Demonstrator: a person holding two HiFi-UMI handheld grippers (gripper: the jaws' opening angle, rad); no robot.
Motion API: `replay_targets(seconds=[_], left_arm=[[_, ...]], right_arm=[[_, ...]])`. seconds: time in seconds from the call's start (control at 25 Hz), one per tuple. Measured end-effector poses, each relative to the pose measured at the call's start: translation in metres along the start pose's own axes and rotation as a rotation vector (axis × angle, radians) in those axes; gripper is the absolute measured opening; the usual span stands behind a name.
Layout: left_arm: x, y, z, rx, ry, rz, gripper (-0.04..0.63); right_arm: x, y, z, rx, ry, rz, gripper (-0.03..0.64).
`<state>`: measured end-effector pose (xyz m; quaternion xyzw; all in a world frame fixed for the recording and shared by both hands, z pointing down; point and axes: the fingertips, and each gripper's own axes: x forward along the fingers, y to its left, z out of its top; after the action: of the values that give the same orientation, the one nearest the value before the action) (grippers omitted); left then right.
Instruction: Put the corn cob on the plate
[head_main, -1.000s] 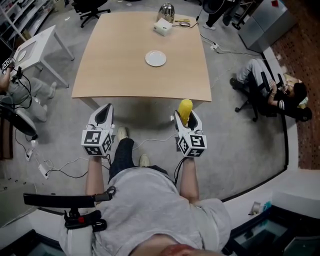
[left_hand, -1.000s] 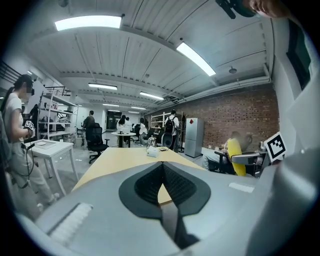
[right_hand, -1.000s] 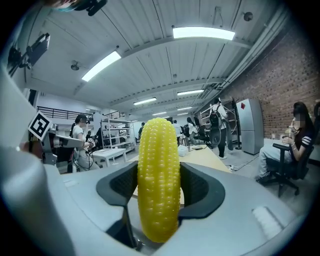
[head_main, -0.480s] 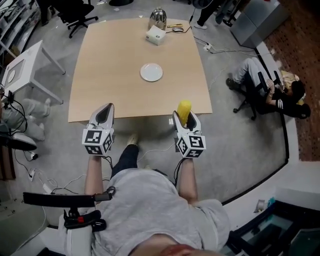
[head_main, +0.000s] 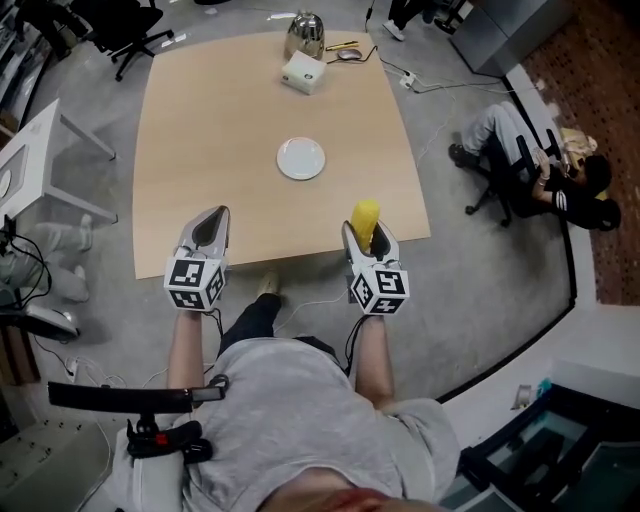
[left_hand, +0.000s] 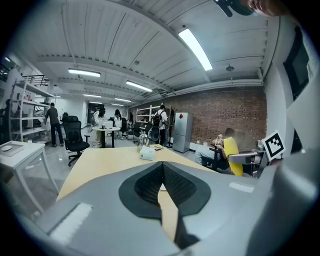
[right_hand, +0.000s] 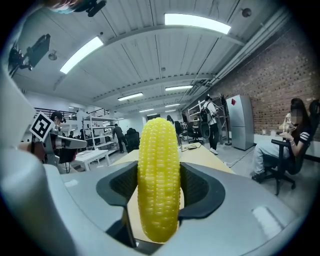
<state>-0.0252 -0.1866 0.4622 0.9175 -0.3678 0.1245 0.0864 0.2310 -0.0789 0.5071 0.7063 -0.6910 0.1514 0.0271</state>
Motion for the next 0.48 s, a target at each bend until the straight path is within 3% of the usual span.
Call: replay_targets(seconds=[0.48], left_arm=[[0.046, 0.035, -0.024, -0.033, 0.065, -0.036, 0.020]], right_arm=[[0.057, -0.008, -0.009, -0.044, 0.076, -0.008, 0.258]])
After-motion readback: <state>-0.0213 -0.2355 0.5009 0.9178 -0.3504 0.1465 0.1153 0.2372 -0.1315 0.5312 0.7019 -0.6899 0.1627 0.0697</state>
